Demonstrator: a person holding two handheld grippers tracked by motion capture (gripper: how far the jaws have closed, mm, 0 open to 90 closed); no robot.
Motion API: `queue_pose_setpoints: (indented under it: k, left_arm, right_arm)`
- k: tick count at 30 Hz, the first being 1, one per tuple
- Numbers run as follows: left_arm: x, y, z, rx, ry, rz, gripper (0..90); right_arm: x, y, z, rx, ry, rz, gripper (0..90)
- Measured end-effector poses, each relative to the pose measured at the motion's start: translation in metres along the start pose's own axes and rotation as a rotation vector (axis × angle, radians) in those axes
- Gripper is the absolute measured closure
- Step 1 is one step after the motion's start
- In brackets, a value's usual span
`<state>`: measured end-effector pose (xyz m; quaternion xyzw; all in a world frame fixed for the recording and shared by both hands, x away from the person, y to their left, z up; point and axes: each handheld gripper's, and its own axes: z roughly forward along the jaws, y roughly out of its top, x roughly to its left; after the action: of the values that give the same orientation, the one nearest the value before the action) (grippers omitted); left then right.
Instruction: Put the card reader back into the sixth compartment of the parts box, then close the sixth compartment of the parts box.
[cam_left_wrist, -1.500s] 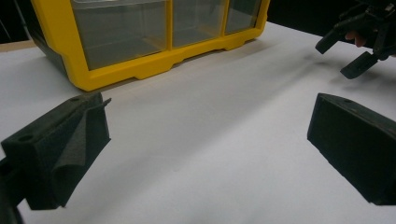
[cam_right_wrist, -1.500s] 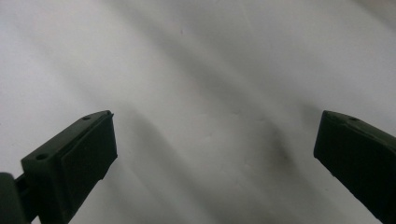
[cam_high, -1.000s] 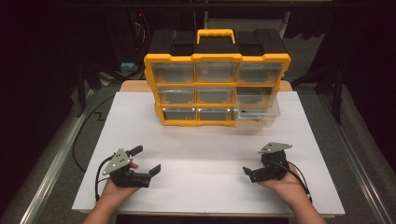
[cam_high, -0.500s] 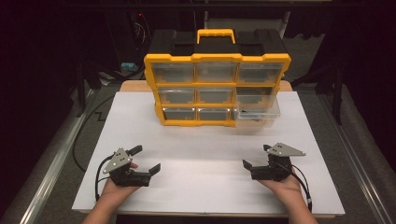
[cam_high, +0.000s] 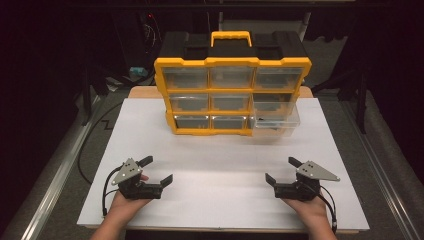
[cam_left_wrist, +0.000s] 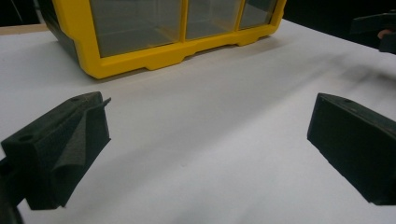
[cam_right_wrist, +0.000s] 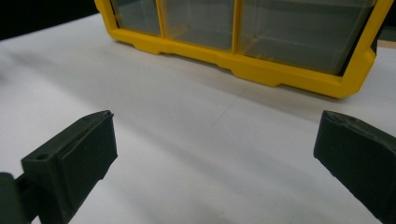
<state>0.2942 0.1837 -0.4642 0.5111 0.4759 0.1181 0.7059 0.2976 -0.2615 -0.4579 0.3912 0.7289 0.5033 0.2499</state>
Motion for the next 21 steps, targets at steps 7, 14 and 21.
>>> queue_pose_setpoints:
  k: [7,14,21]
  left_arm:
    - [0.002,0.0006,-0.0008,-0.001,0.011,0.009,0.2]
    - [0.0021,-0.0007,-0.0016,0.008,0.003,0.024,0.2]
    - [0.001,0.0,-0.0001,0.001,-0.012,0.02,0.2]
  right_arm:
    - [0.0011,-0.0001,-0.0011,0.001,-0.009,-0.017,0.0]
    - [0.0021,0.0011,-0.0041,0.0,-0.031,-0.013,0.0]
    - [0.0012,-0.002,-0.0042,0.017,-0.039,-0.014,0.0]
